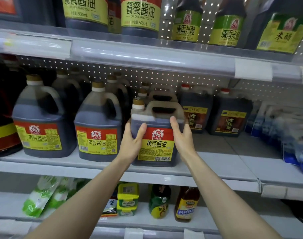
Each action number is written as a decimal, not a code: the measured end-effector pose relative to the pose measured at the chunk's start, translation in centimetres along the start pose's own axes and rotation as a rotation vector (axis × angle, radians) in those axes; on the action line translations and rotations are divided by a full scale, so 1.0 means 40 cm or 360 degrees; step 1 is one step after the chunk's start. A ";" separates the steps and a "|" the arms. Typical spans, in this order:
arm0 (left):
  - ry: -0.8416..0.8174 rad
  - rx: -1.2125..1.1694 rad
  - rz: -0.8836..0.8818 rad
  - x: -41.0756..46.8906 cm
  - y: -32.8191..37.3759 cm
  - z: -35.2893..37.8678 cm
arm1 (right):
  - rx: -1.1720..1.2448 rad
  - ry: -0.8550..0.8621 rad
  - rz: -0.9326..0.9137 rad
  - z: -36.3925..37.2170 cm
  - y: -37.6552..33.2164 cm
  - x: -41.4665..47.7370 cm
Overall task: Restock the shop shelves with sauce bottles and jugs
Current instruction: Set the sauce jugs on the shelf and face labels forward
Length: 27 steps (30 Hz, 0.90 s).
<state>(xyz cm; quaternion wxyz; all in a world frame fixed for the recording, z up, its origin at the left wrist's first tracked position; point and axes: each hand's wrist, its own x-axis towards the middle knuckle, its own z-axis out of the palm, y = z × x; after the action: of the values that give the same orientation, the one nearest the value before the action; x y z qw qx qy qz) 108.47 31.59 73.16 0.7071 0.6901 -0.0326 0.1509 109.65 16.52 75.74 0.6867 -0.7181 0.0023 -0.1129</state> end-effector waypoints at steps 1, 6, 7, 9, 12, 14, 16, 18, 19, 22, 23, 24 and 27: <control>-0.0019 -0.0016 -0.0002 -0.009 -0.017 -0.001 | -0.0012 -0.0014 0.0012 -0.002 0.025 -0.006; -0.0067 0.0043 -0.0011 -0.031 -0.112 -0.013 | 0.0001 -0.0114 0.0014 0.000 0.147 -0.037; -0.0075 0.0065 -0.0009 -0.030 -0.124 -0.016 | -0.0002 -0.0114 0.0004 0.000 0.164 -0.038; -0.0091 0.0098 0.0009 -0.024 -0.135 -0.022 | -0.0011 -0.0106 -0.0032 -0.001 0.182 -0.034; -0.0109 0.0088 0.0024 -0.013 -0.144 -0.028 | -0.0019 -0.0090 -0.0047 -0.001 0.198 -0.027; -0.0123 0.0095 0.0030 -0.010 -0.147 -0.030 | -0.0045 -0.0080 -0.0060 0.000 0.203 -0.025; -0.0143 0.0101 0.0026 -0.007 -0.148 -0.032 | -0.0075 -0.0085 -0.0074 0.001 0.204 -0.025; -0.0173 0.0111 0.0011 -0.005 -0.145 -0.035 | -0.0078 -0.0093 -0.0092 0.002 0.206 -0.025; -0.0179 0.0108 0.0003 -0.003 -0.144 -0.034 | -0.0082 -0.0104 -0.0102 0.000 0.206 -0.024; -0.0188 0.0103 -0.0001 0.003 -0.143 -0.037 | -0.0096 -0.0118 -0.0136 -0.001 0.212 -0.019; -0.0189 0.0105 0.0004 0.002 -0.143 -0.036 | -0.0094 -0.0121 -0.0149 -0.001 0.212 -0.019; -0.0188 0.0104 0.0009 0.002 -0.144 -0.036 | -0.0089 -0.0124 -0.0151 -0.002 0.211 -0.018; -0.0174 0.0072 -0.0010 -0.004 -0.147 -0.033 | -0.0060 -0.0134 -0.0127 -0.004 0.206 -0.023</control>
<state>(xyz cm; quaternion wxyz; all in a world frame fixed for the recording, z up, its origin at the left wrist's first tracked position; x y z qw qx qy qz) 109.62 32.87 67.36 0.6890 0.7131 -0.0656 0.1116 109.97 16.06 67.46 0.6676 -0.7345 -0.0531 -0.1097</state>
